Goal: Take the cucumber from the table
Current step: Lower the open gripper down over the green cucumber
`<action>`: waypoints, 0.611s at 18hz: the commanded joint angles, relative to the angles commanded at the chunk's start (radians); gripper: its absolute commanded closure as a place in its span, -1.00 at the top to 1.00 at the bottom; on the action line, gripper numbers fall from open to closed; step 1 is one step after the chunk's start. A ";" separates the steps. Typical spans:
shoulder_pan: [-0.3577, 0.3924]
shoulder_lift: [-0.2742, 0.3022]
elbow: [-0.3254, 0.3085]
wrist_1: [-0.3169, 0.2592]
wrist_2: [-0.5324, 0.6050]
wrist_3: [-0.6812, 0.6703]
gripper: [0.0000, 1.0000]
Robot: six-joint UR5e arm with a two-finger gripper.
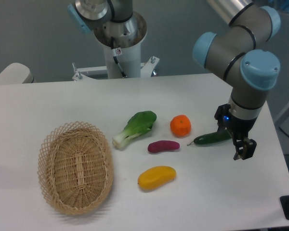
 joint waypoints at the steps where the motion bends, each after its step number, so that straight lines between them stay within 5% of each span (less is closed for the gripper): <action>1: -0.002 0.000 -0.005 0.000 -0.005 0.000 0.98; 11: 0.001 0.002 -0.040 0.002 0.005 -0.015 0.97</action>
